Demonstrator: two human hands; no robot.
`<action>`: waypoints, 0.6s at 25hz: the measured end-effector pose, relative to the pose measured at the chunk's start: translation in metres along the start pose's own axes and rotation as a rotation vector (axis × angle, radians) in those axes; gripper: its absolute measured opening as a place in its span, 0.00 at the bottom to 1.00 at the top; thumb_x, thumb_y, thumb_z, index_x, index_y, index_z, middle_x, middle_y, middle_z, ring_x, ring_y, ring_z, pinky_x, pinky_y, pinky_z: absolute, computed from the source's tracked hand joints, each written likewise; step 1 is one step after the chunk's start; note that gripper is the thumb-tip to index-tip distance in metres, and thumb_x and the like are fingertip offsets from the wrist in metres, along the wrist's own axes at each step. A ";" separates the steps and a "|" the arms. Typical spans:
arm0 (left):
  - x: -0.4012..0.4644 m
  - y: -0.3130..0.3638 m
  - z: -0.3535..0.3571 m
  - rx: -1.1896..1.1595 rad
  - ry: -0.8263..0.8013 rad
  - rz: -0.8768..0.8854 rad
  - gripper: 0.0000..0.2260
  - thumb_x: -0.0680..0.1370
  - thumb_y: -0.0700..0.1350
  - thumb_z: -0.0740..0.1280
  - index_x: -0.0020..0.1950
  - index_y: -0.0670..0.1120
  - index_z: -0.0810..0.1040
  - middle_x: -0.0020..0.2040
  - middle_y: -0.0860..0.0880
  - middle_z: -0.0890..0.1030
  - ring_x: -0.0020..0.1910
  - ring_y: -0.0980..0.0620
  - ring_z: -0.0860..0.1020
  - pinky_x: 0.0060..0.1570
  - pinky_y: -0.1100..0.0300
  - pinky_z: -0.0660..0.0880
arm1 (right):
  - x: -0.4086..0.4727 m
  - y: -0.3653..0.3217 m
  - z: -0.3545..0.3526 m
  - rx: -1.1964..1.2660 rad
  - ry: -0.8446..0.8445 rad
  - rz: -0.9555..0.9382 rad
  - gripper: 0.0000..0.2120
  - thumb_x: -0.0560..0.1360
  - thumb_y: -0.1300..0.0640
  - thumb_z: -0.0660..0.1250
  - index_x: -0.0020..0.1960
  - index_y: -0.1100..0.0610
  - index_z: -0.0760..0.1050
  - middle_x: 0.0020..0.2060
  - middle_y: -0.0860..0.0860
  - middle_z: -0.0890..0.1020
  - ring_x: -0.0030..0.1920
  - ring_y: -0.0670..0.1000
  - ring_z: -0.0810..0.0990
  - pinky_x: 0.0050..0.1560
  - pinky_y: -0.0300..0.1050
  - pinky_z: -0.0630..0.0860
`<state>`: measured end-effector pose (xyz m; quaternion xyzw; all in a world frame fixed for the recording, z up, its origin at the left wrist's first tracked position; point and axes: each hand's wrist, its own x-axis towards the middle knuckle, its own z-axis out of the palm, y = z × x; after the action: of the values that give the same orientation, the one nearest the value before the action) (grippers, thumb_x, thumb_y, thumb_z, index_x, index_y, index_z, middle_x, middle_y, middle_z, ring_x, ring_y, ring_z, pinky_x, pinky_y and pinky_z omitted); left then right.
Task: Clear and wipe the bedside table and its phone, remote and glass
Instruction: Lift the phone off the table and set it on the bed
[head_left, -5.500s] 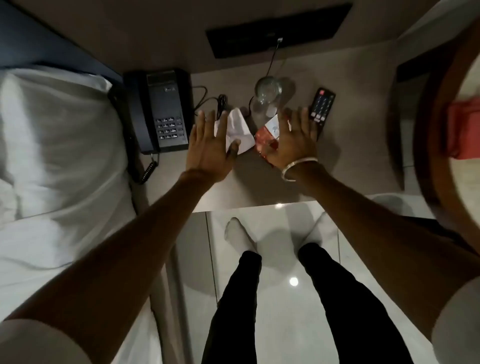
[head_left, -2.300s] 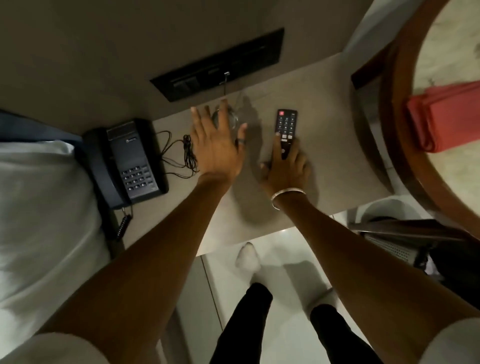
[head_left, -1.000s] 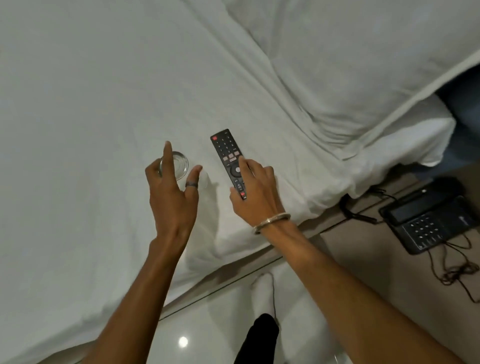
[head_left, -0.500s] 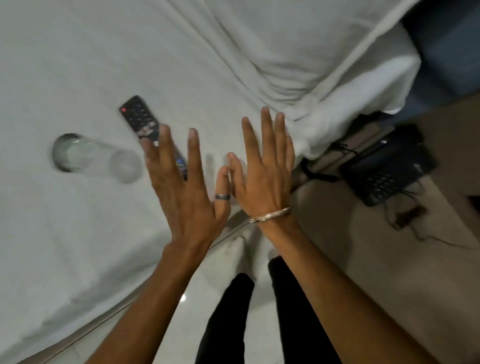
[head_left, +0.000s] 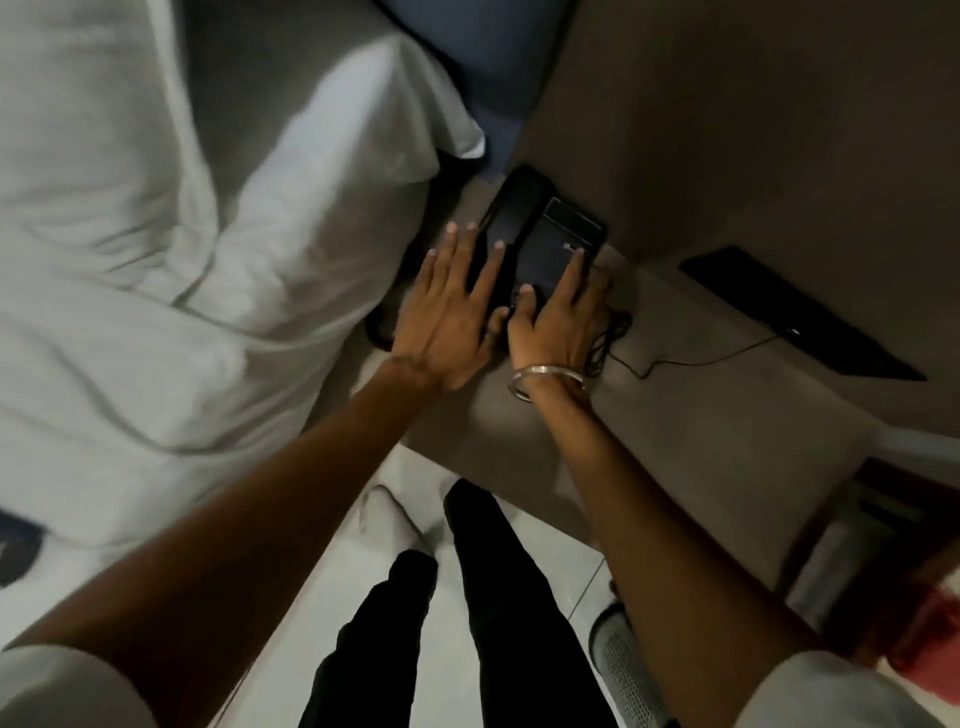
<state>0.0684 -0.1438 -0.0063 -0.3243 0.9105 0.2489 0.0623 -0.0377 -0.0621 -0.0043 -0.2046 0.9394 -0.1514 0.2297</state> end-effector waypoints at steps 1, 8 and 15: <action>0.018 0.004 0.007 0.004 -0.043 -0.013 0.32 0.87 0.60 0.52 0.87 0.48 0.46 0.86 0.38 0.44 0.85 0.38 0.41 0.84 0.41 0.46 | 0.012 0.004 0.003 0.100 -0.024 0.075 0.36 0.82 0.47 0.61 0.83 0.54 0.49 0.82 0.62 0.51 0.80 0.64 0.56 0.76 0.59 0.61; 0.071 0.012 0.021 -0.438 0.066 -0.415 0.39 0.84 0.61 0.61 0.87 0.46 0.48 0.79 0.35 0.68 0.76 0.35 0.69 0.75 0.42 0.68 | 0.056 0.012 0.022 0.399 -0.093 0.355 0.26 0.84 0.44 0.54 0.79 0.54 0.62 0.76 0.59 0.68 0.72 0.62 0.70 0.73 0.58 0.68; -0.011 0.033 -0.005 -0.634 0.326 -0.549 0.33 0.82 0.64 0.59 0.84 0.54 0.57 0.72 0.41 0.75 0.70 0.42 0.74 0.68 0.51 0.70 | 0.009 0.015 -0.012 0.763 -0.065 0.079 0.19 0.83 0.50 0.57 0.68 0.59 0.73 0.58 0.50 0.82 0.58 0.39 0.81 0.58 0.33 0.76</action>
<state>0.0567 -0.1174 0.0146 -0.5920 0.6672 0.4356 -0.1208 -0.0557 -0.0507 -0.0029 -0.0729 0.8150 -0.4744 0.3247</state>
